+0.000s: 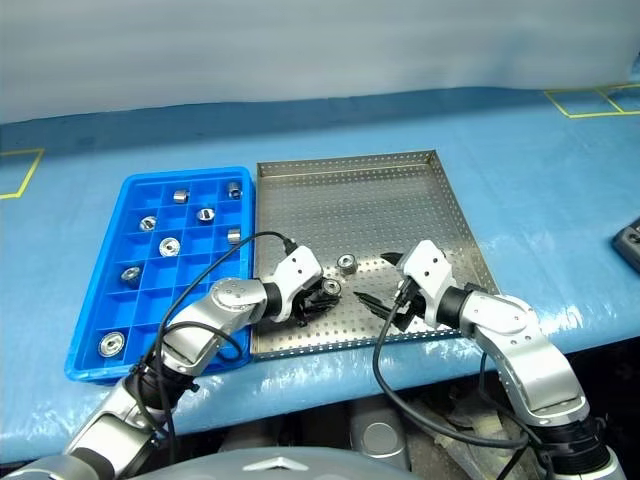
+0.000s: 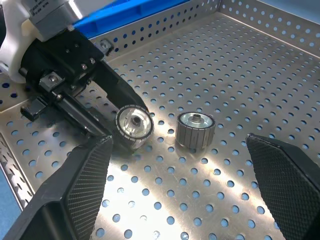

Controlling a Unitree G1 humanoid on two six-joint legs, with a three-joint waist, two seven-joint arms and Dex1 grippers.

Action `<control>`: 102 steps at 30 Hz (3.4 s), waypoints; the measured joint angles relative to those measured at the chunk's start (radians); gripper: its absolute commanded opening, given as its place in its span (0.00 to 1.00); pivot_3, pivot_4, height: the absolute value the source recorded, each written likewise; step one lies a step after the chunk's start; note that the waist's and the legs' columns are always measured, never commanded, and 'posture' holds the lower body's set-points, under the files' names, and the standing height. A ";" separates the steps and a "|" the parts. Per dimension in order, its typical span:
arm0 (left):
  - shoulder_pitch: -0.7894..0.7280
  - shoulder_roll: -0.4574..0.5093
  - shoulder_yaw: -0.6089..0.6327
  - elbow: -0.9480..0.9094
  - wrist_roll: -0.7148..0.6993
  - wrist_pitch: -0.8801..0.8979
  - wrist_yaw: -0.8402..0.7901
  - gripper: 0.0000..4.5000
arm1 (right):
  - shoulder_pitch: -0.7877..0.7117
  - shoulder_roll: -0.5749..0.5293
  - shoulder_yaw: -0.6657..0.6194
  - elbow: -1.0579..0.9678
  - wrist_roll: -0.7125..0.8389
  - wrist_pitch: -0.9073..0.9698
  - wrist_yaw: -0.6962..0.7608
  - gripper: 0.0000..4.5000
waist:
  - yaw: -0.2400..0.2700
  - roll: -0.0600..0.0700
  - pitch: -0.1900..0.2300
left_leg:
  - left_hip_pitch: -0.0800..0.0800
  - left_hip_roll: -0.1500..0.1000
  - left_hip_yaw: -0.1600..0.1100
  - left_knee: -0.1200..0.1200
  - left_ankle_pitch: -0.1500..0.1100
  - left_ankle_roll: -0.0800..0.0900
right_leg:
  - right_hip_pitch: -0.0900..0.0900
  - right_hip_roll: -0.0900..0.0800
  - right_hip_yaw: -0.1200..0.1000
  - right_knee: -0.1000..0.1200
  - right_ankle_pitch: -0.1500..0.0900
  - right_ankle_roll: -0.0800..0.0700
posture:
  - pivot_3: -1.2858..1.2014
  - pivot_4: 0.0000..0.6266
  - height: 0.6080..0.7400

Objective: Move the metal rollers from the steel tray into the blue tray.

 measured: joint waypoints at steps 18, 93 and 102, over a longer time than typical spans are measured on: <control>0.274 0.158 0.550 -0.474 -0.036 0.275 0.223 0.38 | -0.223 0.013 0.171 0.187 -0.021 -0.054 0.189 1.00 | 0.114 -0.001 0.001 | 0.000 -0.001 -0.001 0.000 0.002 -0.004 | 0.000 -0.005 -0.005 0.000 0.000 -0.001 | 0.51 0.24 1.00; 0.328 0.179 0.285 -0.422 -0.124 -0.166 0.021 0.90 | -0.255 0.105 0.111 0.444 -0.119 0.033 -0.037 0.39 | 0.133 -0.001 0.000 | -0.001 -0.001 -0.002 0.000 0.002 -0.004 | 0.001 -0.008 -0.011 -0.001 -0.005 -0.009 | 0.49 0.24 1.00; 0.523 0.221 0.526 -0.562 -0.160 -0.127 0.058 0.90 | -0.384 0.192 0.130 0.396 -0.111 0.015 -0.026 0.39 | 0.126 0.000 0.002 | -0.001 0.000 -0.003 -0.001 0.002 -0.005 | 0.000 -0.007 -0.011 0.000 -0.003 -0.006 | 0.53 0.24 1.00</control>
